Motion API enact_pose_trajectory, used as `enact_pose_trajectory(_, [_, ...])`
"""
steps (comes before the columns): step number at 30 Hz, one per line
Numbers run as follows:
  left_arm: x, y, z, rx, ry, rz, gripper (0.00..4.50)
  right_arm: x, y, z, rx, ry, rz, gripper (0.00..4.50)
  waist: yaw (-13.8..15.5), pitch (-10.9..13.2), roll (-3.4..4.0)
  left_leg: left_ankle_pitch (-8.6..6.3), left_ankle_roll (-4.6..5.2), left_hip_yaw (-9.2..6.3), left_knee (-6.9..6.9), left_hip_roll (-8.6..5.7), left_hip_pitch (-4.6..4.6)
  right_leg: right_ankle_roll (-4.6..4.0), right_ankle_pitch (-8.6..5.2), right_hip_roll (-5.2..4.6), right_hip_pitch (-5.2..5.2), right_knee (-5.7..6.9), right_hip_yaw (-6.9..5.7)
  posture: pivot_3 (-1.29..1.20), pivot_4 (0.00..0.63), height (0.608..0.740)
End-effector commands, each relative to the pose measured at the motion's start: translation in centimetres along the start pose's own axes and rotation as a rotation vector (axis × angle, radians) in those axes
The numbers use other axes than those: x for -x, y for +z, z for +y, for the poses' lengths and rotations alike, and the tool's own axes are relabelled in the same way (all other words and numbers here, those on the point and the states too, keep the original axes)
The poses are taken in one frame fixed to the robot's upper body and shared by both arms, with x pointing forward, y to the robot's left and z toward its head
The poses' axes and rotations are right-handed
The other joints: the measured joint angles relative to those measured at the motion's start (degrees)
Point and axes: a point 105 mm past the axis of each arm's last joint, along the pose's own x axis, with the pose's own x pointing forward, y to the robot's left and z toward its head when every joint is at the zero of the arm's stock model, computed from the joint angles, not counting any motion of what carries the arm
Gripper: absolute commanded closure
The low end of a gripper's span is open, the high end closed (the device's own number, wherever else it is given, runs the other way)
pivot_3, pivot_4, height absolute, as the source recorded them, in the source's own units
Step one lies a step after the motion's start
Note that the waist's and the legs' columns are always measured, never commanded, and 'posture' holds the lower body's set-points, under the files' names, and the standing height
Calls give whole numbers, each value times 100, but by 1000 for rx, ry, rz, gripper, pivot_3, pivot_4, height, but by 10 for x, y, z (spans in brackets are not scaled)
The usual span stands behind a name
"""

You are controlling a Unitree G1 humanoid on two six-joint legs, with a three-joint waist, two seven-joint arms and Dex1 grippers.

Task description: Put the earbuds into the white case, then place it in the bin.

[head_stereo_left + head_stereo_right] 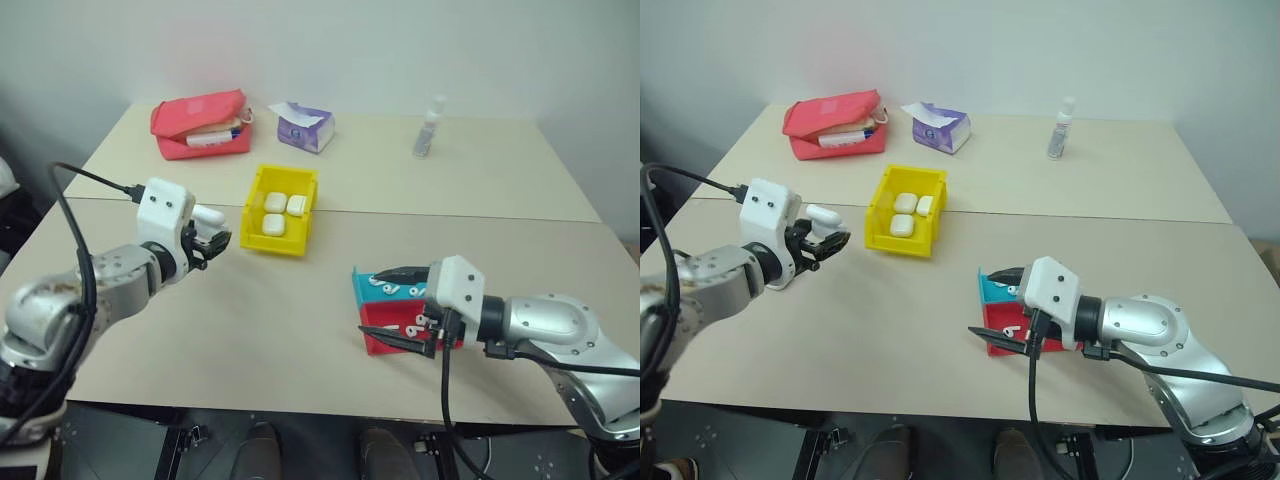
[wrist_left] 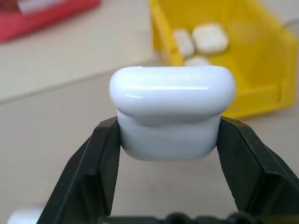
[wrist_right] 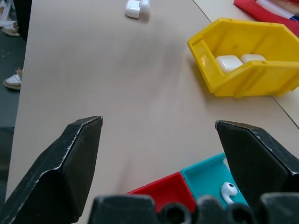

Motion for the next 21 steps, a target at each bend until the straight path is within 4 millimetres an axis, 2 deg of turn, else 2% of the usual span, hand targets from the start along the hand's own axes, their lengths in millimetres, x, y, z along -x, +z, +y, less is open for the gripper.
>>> enact_pose_trajectory(1, [5,43,-16,3,-248,-269,1718,3,13,-9,78,-7,-25,0,23,0,0,-1,1,-1,1,0,-2,0,0,0,0,0,-1,0,150,740])
enact_pose_trajectory(6, [12,64,-50,-19,-624,-448,1718,7,15,-18,96,2,-14,0,-17,0,0,-7,14,-1,3,0,-4,1,0,2,0,-2,2,0,150,740])
enact_pose_trajectory(10, [18,74,-65,-73,-829,-553,1718,14,20,-26,115,6,22,0,-35,0,0,-13,25,-1,7,0,-11,2,-1,2,-1,-7,1,0,150,740])
enact_pose_trajectory(13, [19,72,-75,-104,-919,-595,1718,14,22,-36,97,-14,87,0,-72,-1,2,-14,27,-1,8,1,-9,2,-1,3,-1,-7,2,0,150,740])
enact_pose_trajectory(17, [17,66,-86,-91,-949,-624,1718,16,17,-43,57,-16,213,0,-84,-1,3,-15,30,-2,12,3,-7,2,-1,4,0,-1,3,0,150,740])
enact_pose_trajectory(20, [16,60,-94,-84,-965,-629,1718,23,8,-41,57,31,347,614,-93,-2,5,-18,36,1,13,2,-10,3,-1,3,-1,-7,7,0,150,740])
enact_pose_trajectory(21, [16,58,-95,-73,-964,-633,1718,24,7,-39,76,51,370,942,-95,-2,5,-21,40,1,13,3,-11,3,-1,4,-1,-10,6,0,150,740])
